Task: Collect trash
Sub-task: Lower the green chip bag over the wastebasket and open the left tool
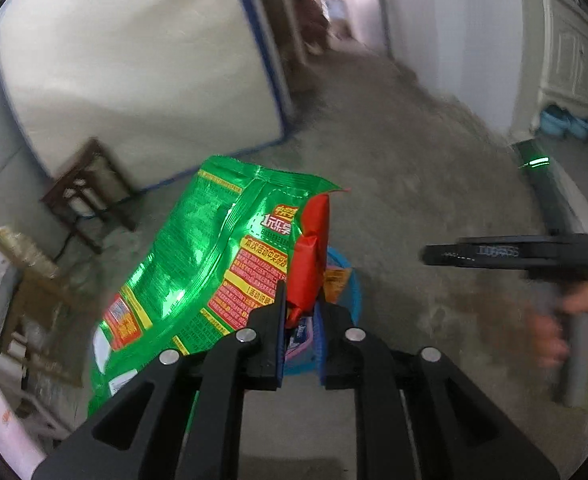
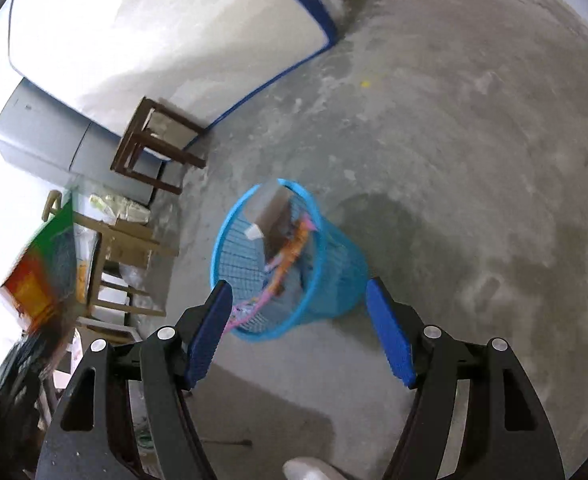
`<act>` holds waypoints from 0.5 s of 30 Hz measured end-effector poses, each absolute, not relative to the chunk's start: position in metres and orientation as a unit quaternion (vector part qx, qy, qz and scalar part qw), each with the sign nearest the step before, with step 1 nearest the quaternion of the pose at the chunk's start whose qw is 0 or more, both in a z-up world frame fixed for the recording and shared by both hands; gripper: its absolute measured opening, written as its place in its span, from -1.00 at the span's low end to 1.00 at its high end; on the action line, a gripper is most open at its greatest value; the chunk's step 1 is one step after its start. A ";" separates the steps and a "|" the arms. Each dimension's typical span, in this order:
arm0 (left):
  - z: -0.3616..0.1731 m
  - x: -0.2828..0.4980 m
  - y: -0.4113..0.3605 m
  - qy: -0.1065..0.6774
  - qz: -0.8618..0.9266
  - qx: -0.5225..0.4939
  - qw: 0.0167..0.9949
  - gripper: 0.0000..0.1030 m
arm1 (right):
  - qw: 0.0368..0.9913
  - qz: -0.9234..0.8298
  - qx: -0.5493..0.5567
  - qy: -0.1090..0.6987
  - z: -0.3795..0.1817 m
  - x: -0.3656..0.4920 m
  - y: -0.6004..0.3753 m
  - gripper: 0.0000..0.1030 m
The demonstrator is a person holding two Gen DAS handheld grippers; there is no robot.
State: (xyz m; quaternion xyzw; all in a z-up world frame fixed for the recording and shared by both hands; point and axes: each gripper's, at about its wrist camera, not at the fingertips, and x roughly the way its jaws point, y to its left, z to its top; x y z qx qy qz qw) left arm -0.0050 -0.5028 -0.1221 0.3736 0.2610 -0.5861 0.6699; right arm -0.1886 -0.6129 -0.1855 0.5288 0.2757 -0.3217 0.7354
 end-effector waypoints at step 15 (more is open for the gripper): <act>-0.036 0.068 -0.421 0.337 -0.509 0.192 0.768 0.71 | 0.731 -0.269 0.542 0.315 -0.215 -0.141 -0.592 0.12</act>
